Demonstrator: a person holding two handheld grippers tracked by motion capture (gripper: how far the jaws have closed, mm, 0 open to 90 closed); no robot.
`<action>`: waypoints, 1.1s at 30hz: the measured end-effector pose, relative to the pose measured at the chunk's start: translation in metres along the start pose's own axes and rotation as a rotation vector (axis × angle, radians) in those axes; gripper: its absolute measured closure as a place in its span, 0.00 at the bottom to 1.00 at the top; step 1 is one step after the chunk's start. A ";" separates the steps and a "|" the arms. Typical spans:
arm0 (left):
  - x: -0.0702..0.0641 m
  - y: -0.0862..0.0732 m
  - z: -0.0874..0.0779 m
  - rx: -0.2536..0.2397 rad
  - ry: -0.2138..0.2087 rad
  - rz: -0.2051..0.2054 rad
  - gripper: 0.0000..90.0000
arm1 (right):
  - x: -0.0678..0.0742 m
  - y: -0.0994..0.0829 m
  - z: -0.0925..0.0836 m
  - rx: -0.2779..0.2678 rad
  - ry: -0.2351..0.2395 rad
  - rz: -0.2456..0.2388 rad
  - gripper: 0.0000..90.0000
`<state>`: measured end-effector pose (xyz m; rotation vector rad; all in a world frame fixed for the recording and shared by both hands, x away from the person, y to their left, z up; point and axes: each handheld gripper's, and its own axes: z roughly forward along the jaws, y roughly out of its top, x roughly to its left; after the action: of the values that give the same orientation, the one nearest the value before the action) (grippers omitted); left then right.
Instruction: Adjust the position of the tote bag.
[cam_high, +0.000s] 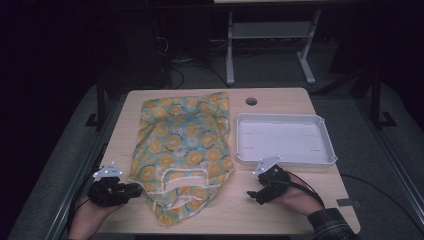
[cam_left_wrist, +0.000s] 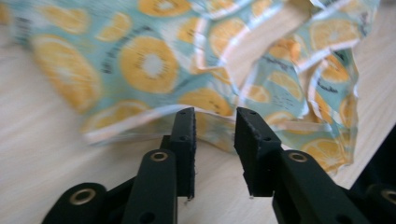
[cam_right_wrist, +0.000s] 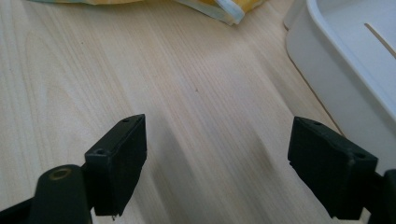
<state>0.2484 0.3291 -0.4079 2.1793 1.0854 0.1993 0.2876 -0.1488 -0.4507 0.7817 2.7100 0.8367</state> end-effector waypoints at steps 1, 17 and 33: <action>0.003 0.002 -0.004 -0.018 0.018 -0.010 0.73 | 0.000 0.000 0.000 0.000 -0.002 -0.004 0.21; 0.065 0.025 0.031 -0.006 0.123 -0.115 0.50 | -0.001 0.001 0.003 0.006 -0.002 -0.013 0.21; 0.079 0.026 0.055 0.086 0.057 -0.120 1.00 | -0.001 0.000 0.001 0.005 0.002 -0.008 0.21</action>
<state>0.3386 0.3498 -0.4448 2.1875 1.2738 0.1636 0.2888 -0.1481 -0.4517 0.7717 2.7157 0.8294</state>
